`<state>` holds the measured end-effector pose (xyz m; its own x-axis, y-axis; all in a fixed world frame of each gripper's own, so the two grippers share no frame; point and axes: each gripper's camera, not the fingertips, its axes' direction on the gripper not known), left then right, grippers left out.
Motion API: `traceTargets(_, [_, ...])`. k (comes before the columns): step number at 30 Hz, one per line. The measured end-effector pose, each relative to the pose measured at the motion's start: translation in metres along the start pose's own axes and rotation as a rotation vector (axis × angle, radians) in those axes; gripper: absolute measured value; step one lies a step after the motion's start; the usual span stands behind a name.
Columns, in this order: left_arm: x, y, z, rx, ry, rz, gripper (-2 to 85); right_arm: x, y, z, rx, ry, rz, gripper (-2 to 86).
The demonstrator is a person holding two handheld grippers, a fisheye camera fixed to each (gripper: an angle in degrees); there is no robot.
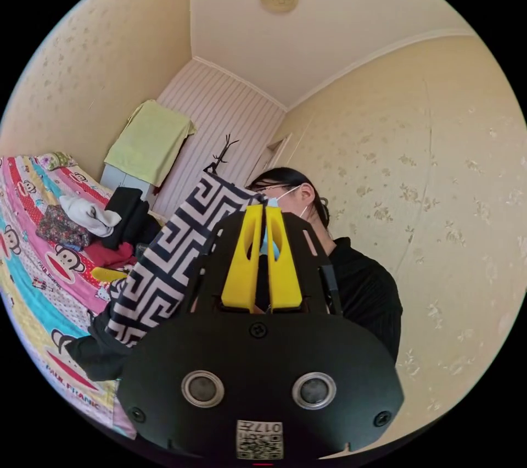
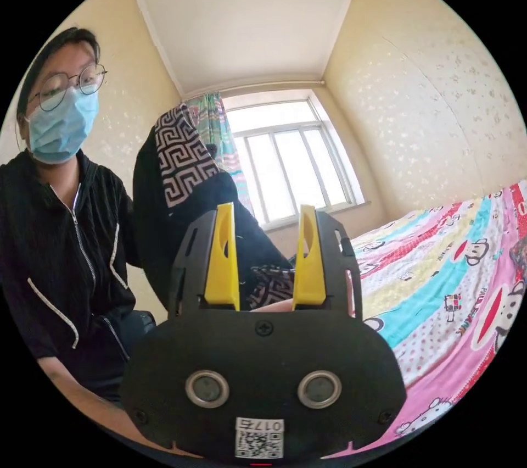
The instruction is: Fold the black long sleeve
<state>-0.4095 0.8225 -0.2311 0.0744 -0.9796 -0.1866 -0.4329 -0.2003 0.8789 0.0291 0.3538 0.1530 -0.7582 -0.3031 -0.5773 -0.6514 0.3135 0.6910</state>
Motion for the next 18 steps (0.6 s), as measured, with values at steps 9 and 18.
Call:
traceTargets(9, [0.027, 0.004, 0.013, 0.014, 0.071, 0.045, -0.5, 0.005, 0.031, 0.15, -0.331, -0.78, 0.129, 18.4])
traceTargets(18, [0.03, 0.006, 0.003, 0.052, 0.111, 0.036, -0.6, -0.036, 0.051, 0.248, -0.245, -1.331, 0.102, 2.6])
